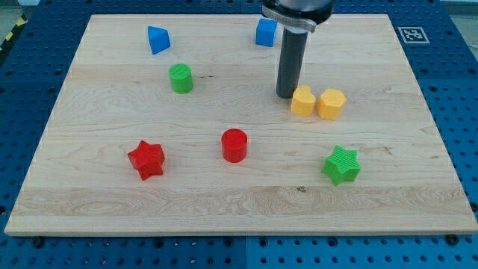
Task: Move the blue cube closer to the blue triangle
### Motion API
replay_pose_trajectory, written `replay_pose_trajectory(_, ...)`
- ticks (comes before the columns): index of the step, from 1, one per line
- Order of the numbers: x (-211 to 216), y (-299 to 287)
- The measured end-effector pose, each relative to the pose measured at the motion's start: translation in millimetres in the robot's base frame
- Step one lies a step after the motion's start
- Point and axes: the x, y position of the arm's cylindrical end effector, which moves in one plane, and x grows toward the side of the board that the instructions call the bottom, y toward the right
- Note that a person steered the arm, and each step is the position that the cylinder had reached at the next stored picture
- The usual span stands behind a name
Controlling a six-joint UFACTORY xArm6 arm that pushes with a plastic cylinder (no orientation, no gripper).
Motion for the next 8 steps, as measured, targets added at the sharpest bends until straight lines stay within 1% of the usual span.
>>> replay_pose_trajectory(2,0,0)
replay_pose_trajectory(3,0,-11)
replay_pose_trajectory(4,-10,-18)
replay_pose_trajectory(6,-46,-47)
replay_pose_trajectory(7,-62,-48)
replay_pose_trajectory(8,-99,-45)
